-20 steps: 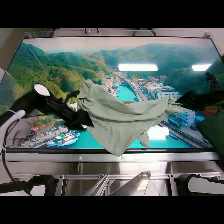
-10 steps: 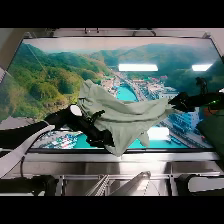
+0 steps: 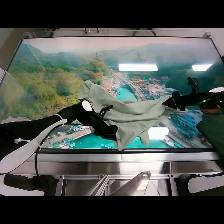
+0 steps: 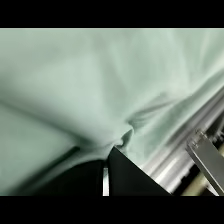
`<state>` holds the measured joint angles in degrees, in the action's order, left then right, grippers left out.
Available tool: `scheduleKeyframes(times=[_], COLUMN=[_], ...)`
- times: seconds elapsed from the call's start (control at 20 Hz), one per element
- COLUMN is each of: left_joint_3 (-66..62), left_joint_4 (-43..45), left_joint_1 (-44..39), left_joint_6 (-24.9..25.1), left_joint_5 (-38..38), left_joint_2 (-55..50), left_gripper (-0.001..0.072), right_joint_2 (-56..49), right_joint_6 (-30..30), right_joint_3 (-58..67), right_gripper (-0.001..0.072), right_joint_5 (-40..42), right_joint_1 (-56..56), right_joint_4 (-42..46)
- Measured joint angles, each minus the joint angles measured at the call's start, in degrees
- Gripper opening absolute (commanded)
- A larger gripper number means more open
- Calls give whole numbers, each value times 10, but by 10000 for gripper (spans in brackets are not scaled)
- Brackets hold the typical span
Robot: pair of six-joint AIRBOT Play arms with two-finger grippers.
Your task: Fold the shirts.
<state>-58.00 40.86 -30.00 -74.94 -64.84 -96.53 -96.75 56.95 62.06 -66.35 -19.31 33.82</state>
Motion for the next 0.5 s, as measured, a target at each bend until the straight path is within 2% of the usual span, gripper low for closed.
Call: scheduleKeyframes(times=[0.25,0.5], left_joint_3=[-70,-255], left_joint_4=[-10,-17], left_joint_1=[76,212], left_joint_6=[3,-37], left_joint_5=[-72,-115], left_joint_2=[143,349], left_gripper=[22,24], right_joint_2=[46,233], right_joint_6=[-44,-67], right_joint_3=[45,128], right_gripper=[24,24], right_joint_5=[-111,-171], right_joint_1=[-19,-78], right_joint_4=[-116,-246])
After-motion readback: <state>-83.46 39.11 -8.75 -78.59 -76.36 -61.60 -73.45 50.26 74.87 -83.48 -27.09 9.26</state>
